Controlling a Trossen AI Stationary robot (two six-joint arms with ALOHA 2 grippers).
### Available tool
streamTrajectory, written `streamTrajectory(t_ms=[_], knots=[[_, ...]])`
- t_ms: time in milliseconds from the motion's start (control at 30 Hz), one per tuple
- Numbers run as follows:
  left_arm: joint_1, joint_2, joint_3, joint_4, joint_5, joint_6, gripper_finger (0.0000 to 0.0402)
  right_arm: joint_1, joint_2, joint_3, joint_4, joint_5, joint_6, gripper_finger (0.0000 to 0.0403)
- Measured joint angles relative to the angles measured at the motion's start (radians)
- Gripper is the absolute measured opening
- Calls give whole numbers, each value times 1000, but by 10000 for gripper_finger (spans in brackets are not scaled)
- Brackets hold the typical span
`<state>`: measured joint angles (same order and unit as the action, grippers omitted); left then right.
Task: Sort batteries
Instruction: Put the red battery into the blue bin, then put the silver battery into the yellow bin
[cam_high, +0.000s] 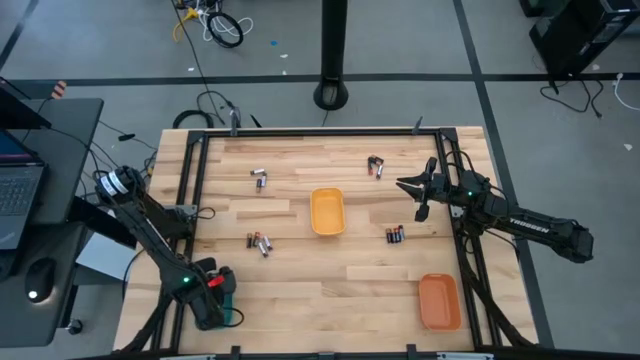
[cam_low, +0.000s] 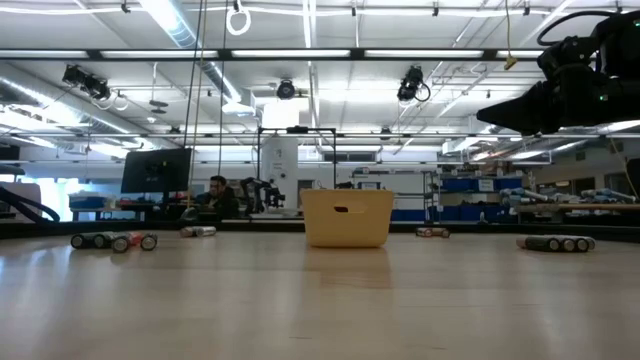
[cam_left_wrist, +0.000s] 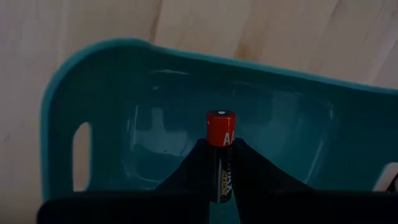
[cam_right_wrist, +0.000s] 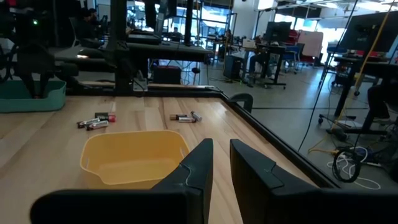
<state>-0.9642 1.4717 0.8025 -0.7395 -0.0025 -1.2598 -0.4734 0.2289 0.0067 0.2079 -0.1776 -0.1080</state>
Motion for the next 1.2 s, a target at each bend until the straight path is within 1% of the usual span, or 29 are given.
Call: streamTrajectory(t_ms=[167, 400, 500, 633, 767, 867, 1033, 1133, 1200], knots=[[2, 1, -52, 76, 2, 0, 44, 0, 0, 0, 0, 0, 0, 67], [2, 0, -74, 94, 12, -2, 48, 0, 0, 0, 0, 0, 0, 67], [2, 0, -74, 104, 33, -2, 63, 0, 0, 0, 0, 0, 0, 67], [2, 1, -51, 99, 59, -2, 93, 0, 0, 0, 0, 0, 0, 67], [2, 1, 1, 33, 63, -2, 119, 0, 0, 0, 0, 0, 0, 67], [2, 1, 64, -78, 40, -2, 130, 0, 0, 0, 0, 0, 0, 67], [2, 1, 182, -228, -37, -9, 131, 0, 0, 0, 0, 0, 0, 67], [10, 1, 230, -245, -125, -23, 122, 0, 0, 0, 0, 0, 0, 67], [18, 1, 247, -243, -193, -2, 106, 0, 0, 0, 0, 0, 0, 67]])
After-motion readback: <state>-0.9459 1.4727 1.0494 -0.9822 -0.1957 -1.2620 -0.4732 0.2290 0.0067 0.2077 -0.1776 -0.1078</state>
